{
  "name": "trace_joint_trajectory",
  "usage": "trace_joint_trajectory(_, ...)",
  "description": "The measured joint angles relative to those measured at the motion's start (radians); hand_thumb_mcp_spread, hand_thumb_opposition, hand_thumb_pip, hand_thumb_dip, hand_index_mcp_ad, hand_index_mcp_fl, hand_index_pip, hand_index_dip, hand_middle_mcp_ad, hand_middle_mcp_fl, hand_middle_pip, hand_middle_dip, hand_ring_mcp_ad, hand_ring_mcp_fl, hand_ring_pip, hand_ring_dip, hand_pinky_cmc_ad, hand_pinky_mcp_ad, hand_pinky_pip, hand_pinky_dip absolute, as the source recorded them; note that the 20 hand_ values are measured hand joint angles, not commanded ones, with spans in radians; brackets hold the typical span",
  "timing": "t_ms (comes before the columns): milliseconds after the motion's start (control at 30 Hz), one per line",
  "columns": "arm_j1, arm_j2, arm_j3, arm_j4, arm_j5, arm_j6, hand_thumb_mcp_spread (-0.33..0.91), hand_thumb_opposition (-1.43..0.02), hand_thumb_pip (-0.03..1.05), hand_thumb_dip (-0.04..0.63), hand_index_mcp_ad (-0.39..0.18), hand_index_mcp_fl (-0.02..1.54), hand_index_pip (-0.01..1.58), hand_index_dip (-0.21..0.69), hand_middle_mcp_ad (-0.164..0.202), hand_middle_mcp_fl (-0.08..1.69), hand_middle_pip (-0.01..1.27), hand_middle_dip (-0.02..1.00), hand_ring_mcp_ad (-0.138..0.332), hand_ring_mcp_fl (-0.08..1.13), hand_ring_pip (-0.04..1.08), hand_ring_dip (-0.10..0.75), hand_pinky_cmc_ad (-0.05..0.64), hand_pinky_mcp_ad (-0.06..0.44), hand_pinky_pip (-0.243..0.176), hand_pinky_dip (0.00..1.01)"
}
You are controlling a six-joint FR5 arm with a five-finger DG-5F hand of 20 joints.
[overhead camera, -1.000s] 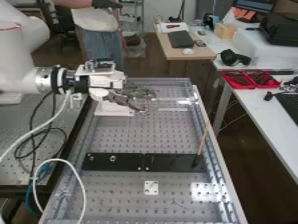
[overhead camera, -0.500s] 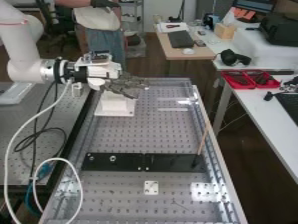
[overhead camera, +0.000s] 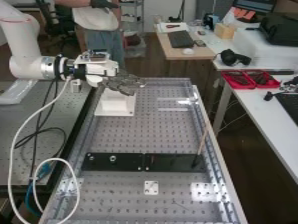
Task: Grab the bearing and place it in the white container
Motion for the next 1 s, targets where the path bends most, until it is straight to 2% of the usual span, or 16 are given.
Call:
trace_joint_trajectory(333,0.033,-0.006,-0.025,0.026,0.011,0.031,0.42,-0.83,0.58,0.298,-0.080,0.30,1.34,0.234,0.059,0.10,0.13,0.19,0.103,0.00,0.10,0.059,0.365,0.288,-0.012,0.18)
trace_joint_trajectory(433,0.053,0.000,-0.039,0.033,0.022,0.038,0.42,-0.83,0.52,0.297,-0.080,0.35,1.34,0.234,0.061,0.10,0.13,0.19,0.106,0.00,0.10,0.059,0.365,0.288,-0.012,0.18)
trace_joint_trajectory(733,0.113,0.008,-0.071,0.064,0.063,0.051,0.42,-0.83,0.52,0.300,-0.082,0.35,1.34,0.234,0.058,0.10,0.13,0.19,0.103,0.00,0.10,0.059,0.365,0.288,-0.012,0.18)
trace_joint_trajectory(1000,0.119,-0.019,-0.072,0.074,0.076,0.065,0.42,-0.83,0.52,0.300,-0.084,0.35,1.34,0.234,0.063,0.10,0.13,0.19,0.108,0.00,0.10,0.059,0.365,0.288,-0.012,0.18)
